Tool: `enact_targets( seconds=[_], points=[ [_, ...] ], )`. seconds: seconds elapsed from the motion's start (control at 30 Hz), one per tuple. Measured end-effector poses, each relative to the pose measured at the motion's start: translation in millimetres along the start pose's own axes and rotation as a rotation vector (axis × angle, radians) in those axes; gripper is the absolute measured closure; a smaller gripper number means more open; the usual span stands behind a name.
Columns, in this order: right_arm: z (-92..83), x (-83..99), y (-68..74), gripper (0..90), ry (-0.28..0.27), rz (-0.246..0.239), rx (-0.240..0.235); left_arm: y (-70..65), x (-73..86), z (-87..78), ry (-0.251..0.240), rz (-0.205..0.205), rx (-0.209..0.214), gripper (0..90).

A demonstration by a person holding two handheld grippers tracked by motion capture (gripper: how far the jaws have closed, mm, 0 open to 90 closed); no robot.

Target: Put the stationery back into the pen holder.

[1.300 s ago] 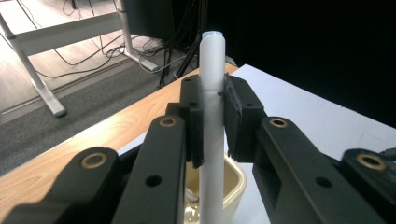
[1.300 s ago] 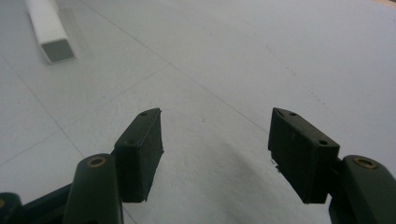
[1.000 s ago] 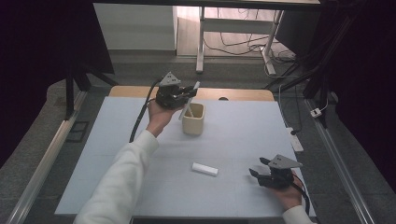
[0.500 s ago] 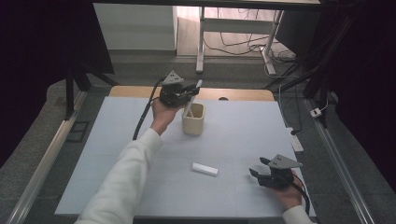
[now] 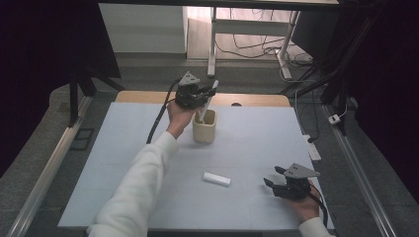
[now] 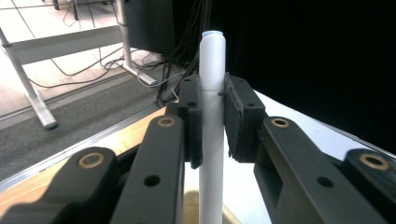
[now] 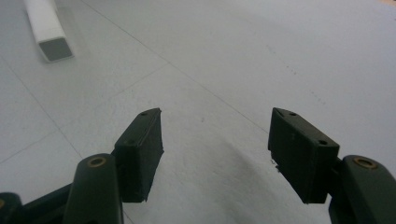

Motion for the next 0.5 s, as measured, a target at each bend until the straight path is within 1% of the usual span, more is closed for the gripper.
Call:
enact_targets(
  seconds=[0.1,0.13,0.2,0.3,0.4,0.5],
  points=[
    [0.0,0.2,0.0,34.8,0.001,-0.004,0.0,1.0,2.6,1.7,0.008,0.003,0.0,75.2],
    [0.0,0.4,-0.2,34.8,0.004,-0.008,0.002,0.9,3.7,1.8,0.013,0.001,0.004,73.1],
    [0.4,0.5,0.5,34.8,0.005,-0.006,0.0,1.1,6.6,1.7,0.029,0.007,0.002,62.8],
    [0.6,0.5,0.6,34.8,0.004,-0.007,0.0,1.0,10.4,-1.3,0.043,0.007,0.019,57.8],
    [0.7,0.6,0.6,34.8,0.005,-0.008,0.0,3.0,13.9,-5.3,0.054,0.011,0.015,52.0],
    [0.9,0.6,0.5,34.9,0.006,-0.01,0.003,4.2,17.9,-9.3,0.062,0.014,0.022,50.4]
  ],
)
Point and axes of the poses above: each handheld gripper's, and its own axes: z roughly forward along the jaws, x roughly out of its underside, y roughly to its left, the point moved 9 cm from there along z, roughly forward along the jaws, and after that the axes turned 8 degrees about -x, right-handed, at the moved point
